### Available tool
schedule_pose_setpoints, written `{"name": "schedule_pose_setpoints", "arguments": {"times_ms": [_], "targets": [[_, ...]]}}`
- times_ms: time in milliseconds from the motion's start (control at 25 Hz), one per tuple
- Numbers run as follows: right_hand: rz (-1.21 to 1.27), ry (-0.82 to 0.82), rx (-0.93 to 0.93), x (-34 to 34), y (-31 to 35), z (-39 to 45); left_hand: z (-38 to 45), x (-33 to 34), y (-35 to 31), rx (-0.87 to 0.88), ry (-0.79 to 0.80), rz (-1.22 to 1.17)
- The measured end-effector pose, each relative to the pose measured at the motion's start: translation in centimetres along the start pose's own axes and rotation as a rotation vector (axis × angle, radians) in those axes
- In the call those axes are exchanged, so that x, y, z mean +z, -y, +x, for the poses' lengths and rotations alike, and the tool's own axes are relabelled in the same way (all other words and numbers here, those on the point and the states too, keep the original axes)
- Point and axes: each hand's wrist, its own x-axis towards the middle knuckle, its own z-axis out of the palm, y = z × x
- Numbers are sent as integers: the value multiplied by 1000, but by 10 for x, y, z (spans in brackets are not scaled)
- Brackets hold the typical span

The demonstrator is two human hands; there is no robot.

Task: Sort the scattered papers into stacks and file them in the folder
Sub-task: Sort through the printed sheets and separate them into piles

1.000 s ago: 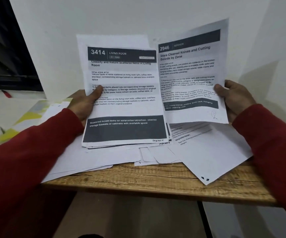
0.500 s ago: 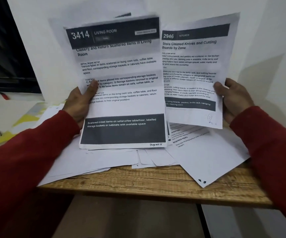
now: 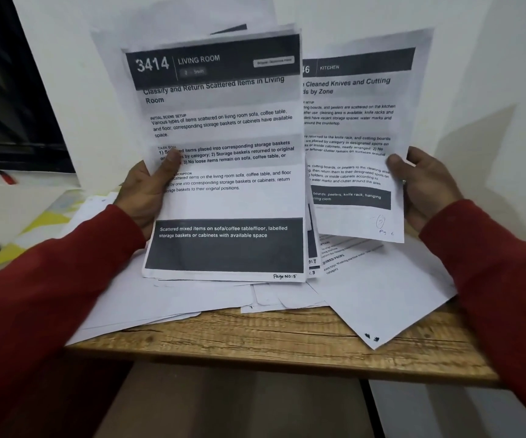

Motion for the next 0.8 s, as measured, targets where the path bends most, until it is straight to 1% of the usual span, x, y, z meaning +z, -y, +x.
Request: {"name": "schedule_pose_setpoints", "arguments": {"times_ms": [240, 440, 640, 800], "targets": [[7, -24, -30, -2, -1, 2, -1, 1, 0, -4, 16, -21], [-19, -32, -15, -3, -2, 4, -2, 4, -3, 3, 29, -65], [-84, -133, -13, -6, -4, 5, 5, -4, -1, 19, 67, -213], [-156, -174, 12, -7, -8, 8, 8, -5, 3, 5, 27, -184]]}}
